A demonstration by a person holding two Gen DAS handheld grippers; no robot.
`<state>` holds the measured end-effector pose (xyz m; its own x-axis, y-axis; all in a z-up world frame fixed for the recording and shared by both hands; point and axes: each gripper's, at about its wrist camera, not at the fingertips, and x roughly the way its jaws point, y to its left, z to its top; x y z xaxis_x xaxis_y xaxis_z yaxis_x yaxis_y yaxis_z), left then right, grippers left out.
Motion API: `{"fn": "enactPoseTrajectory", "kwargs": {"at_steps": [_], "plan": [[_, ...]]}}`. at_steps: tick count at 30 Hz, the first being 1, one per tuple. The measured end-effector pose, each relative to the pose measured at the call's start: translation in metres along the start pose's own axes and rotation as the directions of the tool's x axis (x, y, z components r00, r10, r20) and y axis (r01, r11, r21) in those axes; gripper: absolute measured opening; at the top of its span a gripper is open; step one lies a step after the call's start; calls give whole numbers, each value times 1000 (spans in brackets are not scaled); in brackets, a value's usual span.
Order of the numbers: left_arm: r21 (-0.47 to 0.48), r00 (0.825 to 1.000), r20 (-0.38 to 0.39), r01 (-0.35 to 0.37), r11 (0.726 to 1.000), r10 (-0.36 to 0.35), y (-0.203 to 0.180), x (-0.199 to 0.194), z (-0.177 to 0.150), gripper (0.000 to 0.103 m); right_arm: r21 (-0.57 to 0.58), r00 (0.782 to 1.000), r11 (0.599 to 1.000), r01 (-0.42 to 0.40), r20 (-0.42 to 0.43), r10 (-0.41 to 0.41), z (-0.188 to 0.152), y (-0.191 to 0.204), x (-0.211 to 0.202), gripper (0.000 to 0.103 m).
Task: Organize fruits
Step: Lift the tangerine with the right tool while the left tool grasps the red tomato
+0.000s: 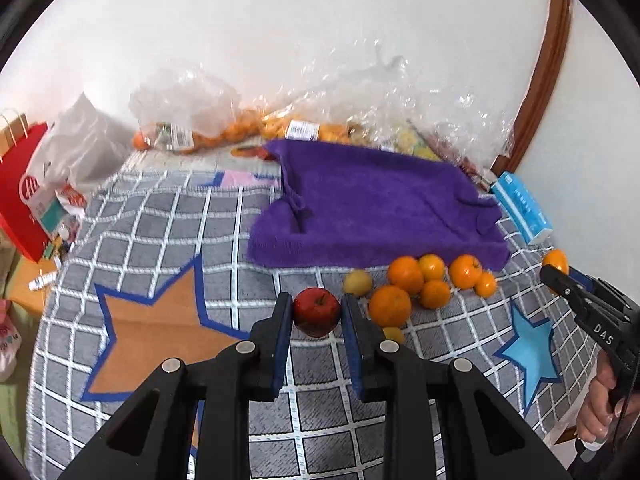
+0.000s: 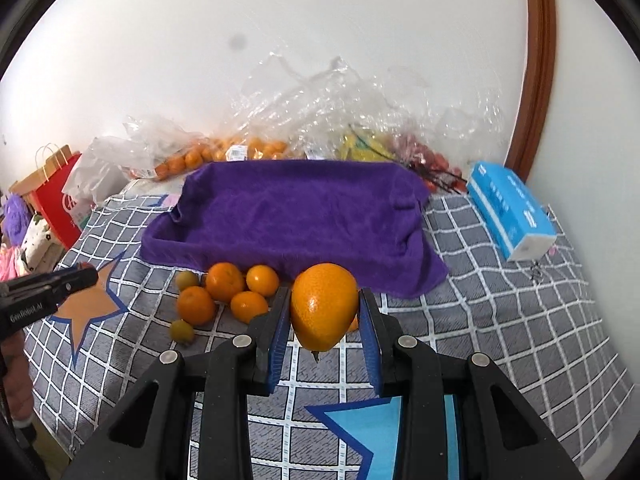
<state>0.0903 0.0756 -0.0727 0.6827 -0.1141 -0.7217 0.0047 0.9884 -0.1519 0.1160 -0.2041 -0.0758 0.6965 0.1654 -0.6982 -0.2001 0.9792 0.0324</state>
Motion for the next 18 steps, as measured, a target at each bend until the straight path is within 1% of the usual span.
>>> {"fn": "enactPoseTrajectory", "kwargs": {"at_steps": [4, 10, 14, 18], "plan": [[8, 999, 20, 25, 1000, -25, 0, -10, 11, 24, -2, 1000, 1000, 5, 17, -5, 10, 1, -8, 33], [15, 999, 52, 12, 1000, -13, 0, -19, 24, 24, -17, 998, 1000, 3, 58, -2, 27, 3, -20, 33], [6, 998, 58, 4, 1000, -4, -2, -18, 34, 24, -20, 997, 1000, -19, 71, 20, 40, 2, -20, 33], [-6, 998, 65, 11, 1000, -11, -5, -16, 46, 24, -22, 996, 999, -29, 86, 31, 54, 0, -17, 33]]}}
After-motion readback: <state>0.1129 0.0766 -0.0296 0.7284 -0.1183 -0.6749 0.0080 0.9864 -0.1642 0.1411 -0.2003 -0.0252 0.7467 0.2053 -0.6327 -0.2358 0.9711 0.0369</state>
